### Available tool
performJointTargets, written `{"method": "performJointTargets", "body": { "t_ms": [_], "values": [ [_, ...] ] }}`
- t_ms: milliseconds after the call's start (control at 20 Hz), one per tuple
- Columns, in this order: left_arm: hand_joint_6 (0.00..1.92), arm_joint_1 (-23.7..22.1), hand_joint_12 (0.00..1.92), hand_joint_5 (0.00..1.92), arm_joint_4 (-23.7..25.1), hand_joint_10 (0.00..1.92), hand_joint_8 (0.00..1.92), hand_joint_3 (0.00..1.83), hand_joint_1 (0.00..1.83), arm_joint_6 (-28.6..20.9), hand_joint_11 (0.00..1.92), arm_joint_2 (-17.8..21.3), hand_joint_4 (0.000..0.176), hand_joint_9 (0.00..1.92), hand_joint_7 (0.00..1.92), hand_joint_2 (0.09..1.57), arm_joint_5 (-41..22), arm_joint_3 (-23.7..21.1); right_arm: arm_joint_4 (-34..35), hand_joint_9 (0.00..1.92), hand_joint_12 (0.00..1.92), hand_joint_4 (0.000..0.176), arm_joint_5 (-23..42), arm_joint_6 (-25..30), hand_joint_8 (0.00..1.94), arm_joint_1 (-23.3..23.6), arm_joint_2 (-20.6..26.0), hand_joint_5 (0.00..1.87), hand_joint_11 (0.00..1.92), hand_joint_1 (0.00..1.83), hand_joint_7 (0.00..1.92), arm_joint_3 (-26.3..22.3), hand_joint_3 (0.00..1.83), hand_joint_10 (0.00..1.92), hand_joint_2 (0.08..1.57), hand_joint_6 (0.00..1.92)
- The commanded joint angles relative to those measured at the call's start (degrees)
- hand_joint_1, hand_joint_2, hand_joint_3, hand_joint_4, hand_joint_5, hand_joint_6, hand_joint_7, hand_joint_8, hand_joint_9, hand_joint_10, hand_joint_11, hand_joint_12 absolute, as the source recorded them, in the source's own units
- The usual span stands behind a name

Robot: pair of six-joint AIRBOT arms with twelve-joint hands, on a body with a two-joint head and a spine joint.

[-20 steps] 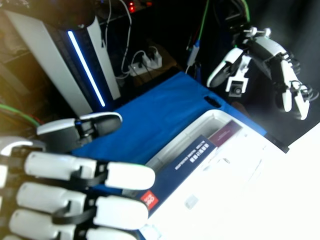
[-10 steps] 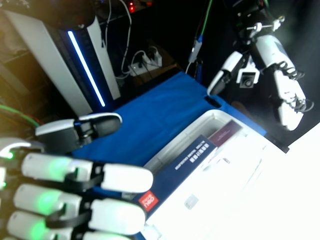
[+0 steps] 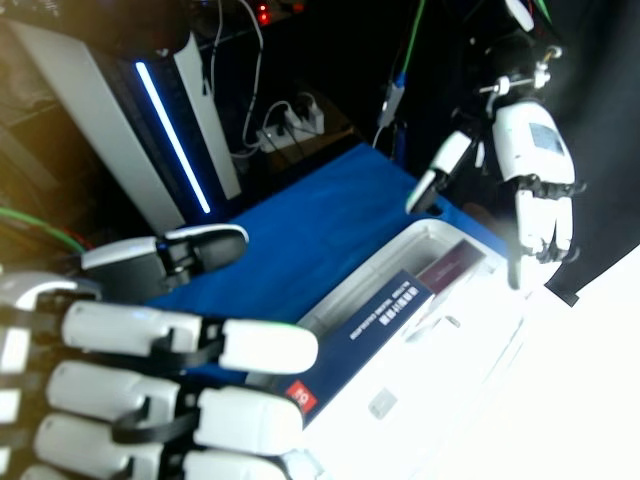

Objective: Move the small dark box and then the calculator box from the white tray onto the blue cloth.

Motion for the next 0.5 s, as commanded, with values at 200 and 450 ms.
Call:
{"method": "performJointTargets", "body": {
  "t_ms": [200,450],
  "values": [
    [0.01,1.0,0.49,0.22,-2.3,0.01,0.01,0.00,0.82,-1.4,0.00,-2.8,0.018,0.42,0.50,0.79,-0.5,3.5,0.8,0.25,0.59,0.000,6.6,0.8,0.00,0.9,0.0,0.37,0.01,0.89,0.26,0.4,0.00,0.01,0.57,0.00],
    [0.00,2.2,0.68,0.24,-2.0,0.00,0.00,0.00,0.82,-1.4,0.00,-3.3,0.056,0.44,0.52,0.78,0.4,3.9,0.6,0.26,0.68,0.000,6.6,0.8,0.00,0.9,-0.2,0.35,0.00,0.88,0.27,0.4,0.00,0.00,0.56,0.00]
  ]
}}
